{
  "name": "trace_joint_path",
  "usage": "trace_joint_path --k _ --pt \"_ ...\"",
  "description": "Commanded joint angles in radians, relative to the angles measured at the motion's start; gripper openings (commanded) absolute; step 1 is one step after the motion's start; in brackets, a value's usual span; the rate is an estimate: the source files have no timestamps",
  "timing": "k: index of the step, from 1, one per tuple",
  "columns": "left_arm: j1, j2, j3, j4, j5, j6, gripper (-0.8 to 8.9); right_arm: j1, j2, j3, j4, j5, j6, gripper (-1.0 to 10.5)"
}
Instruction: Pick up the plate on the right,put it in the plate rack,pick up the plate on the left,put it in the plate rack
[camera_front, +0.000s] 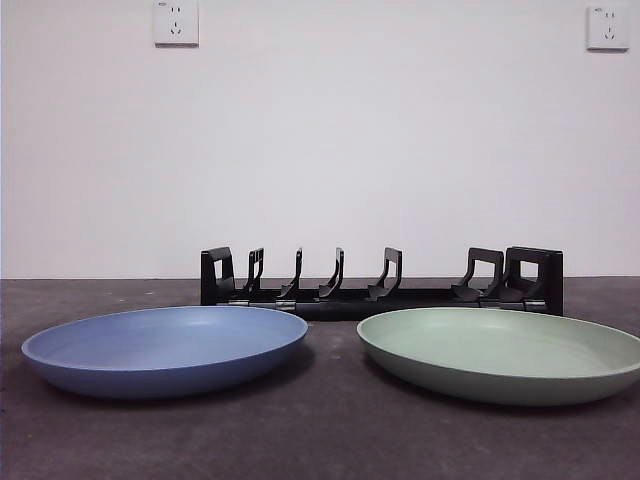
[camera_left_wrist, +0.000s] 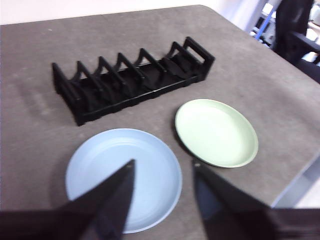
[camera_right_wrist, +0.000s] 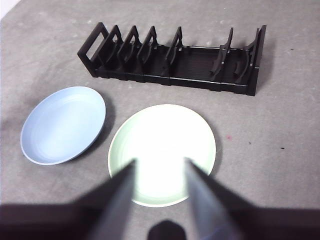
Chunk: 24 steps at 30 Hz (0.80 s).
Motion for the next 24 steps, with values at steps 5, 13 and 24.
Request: trace_joint_path --k 5,13,24 --pt "-0.052 0.029 -0.001 0.029 0.057 0.042 6.68 0.0 0.035 0.005 0.005 -0.016 0.023 6.3" --pt "-0.233 0.119 -0.001 0.04 0.057 0.185 6.68 0.0 0.126 0.005 0.006 -0.022 0.04 6.3" --pt "-0.543 0.259 0.002 0.093 -0.097 0.364 6.59 0.045 0.542 0.005 0.014 0.016 0.036 6.3"
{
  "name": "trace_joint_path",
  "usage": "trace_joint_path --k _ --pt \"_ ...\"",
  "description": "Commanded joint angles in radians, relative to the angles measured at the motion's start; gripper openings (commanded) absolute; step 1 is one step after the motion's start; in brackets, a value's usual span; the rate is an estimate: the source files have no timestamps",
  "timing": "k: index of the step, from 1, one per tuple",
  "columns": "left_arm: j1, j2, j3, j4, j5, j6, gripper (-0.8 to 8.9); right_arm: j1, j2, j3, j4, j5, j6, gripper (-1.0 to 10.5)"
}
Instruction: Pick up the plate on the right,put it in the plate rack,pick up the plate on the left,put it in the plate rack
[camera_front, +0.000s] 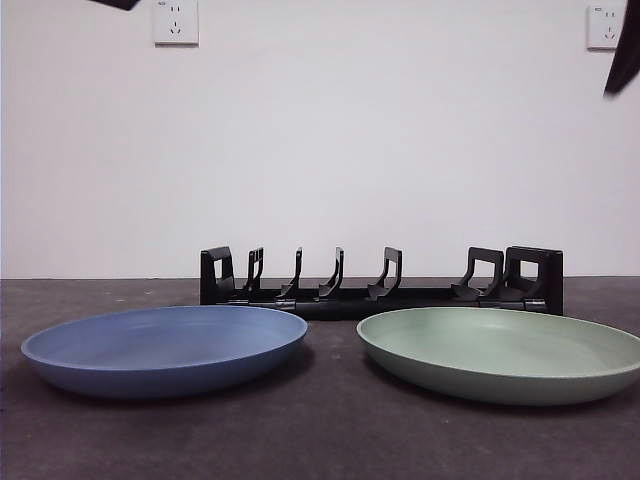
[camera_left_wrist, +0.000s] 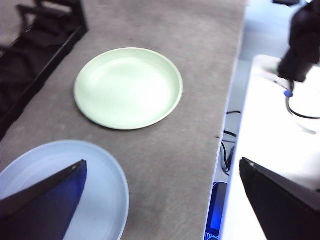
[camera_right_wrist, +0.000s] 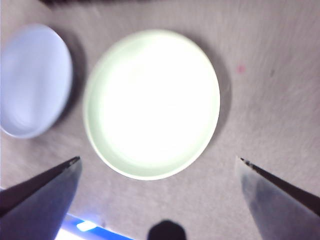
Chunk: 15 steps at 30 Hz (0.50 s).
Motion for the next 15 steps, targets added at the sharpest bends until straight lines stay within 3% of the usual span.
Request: trace_joint_path --k 1,15 --pt "-0.045 0.01 0.002 0.031 -0.002 0.036 6.59 0.022 0.098 0.004 0.016 0.033 0.002 6.3" --pt "-0.158 0.024 0.002 0.086 -0.006 0.081 6.59 0.088 0.409 0.004 0.194 0.13 0.027 6.2"
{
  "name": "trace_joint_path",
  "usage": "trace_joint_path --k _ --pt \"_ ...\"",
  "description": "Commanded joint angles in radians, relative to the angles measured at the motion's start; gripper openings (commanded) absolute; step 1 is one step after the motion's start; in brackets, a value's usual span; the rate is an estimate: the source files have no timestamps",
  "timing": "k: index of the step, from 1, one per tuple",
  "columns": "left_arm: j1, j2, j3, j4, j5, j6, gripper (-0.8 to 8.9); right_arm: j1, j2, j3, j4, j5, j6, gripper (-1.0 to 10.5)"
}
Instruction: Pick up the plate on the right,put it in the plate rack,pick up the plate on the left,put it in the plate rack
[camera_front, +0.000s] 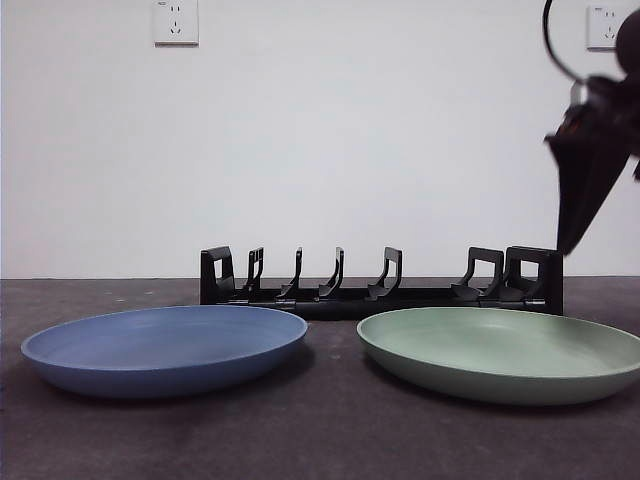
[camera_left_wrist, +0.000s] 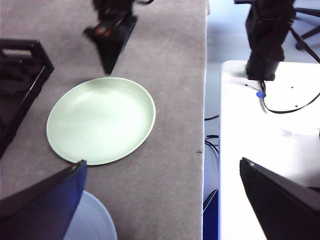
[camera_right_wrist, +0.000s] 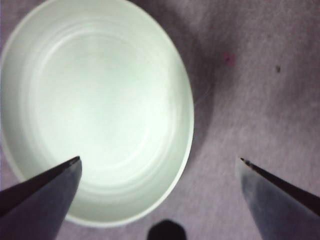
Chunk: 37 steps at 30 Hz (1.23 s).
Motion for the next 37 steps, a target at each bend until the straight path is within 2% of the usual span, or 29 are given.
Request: trace_joint_path --k 1,6,11,12,15,17,19,23,27,37 --pt "-0.018 0.01 0.002 0.006 -0.002 0.028 6.59 0.008 0.045 0.004 0.023 0.026 0.021 6.2" --pt "-0.026 0.012 0.002 0.006 -0.002 0.031 6.59 0.009 0.11 0.004 0.043 0.031 0.022 5.3" --pt "-0.026 0.012 0.002 0.007 -0.002 0.031 6.59 0.009 0.154 0.004 0.063 0.031 0.026 5.3" --pt "-0.026 0.012 0.002 0.007 -0.002 0.031 6.59 0.009 0.159 0.004 0.064 0.031 0.025 5.0" --pt "-0.026 0.012 0.002 0.006 -0.002 0.031 6.59 0.009 0.175 0.004 0.069 0.031 0.025 2.8" --pt "-0.026 0.012 0.002 0.006 -0.002 0.031 6.59 0.009 0.181 0.004 0.072 0.029 0.025 1.9" --pt "-0.026 0.012 0.002 0.006 -0.002 0.031 6.59 0.009 0.182 0.003 0.072 0.025 0.025 1.5" --pt "-0.026 0.013 0.002 0.006 -0.002 0.034 6.59 0.023 0.182 0.003 0.074 0.019 0.025 1.5" --pt "-0.026 0.013 0.002 0.005 -0.002 0.034 6.59 0.045 0.182 0.003 0.085 0.019 0.025 -0.1" --pt "-0.028 0.013 0.002 -0.009 -0.002 0.034 6.59 0.06 0.182 0.003 0.115 0.019 0.026 -0.1"
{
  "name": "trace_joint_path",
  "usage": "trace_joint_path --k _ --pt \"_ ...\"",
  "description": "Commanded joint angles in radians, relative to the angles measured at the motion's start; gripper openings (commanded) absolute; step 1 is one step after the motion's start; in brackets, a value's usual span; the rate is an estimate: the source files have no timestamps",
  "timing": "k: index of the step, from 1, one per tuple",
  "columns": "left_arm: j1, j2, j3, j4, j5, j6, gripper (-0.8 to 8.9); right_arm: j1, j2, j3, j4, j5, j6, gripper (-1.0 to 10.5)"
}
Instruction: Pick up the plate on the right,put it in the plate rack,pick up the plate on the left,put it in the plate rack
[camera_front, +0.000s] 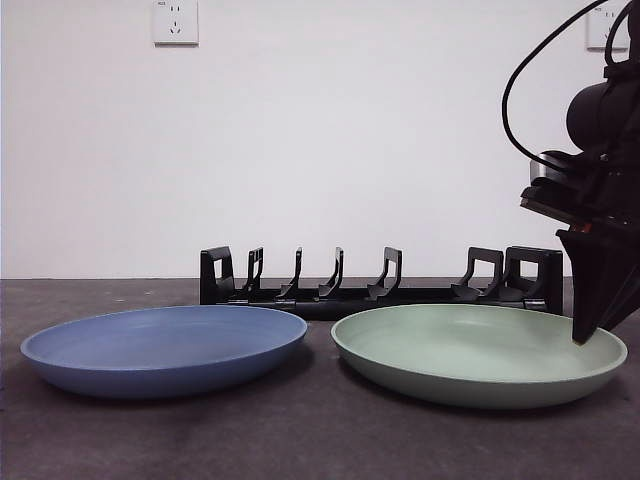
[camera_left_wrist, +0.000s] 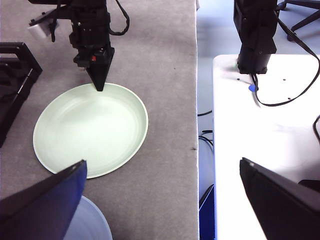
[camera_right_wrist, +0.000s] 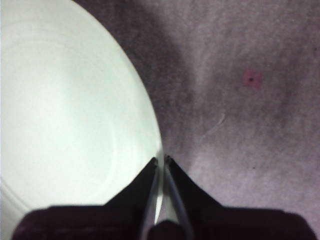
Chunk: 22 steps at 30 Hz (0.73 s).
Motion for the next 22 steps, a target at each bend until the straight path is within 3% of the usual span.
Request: trace_joint_path --k 1,12,22 --pt "-0.005 0.002 0.002 0.0 0.001 0.015 6.59 0.003 0.01 0.001 0.004 0.004 -0.002 -0.1" --pt "-0.016 0.002 0.002 -0.002 -0.008 0.032 6.6 0.003 -0.068 0.064 -0.088 -0.012 -0.004 -0.1" --pt "-0.082 0.002 0.002 -0.007 -0.158 0.109 6.59 0.003 -0.177 0.3 -0.279 -0.046 -0.006 -0.1"
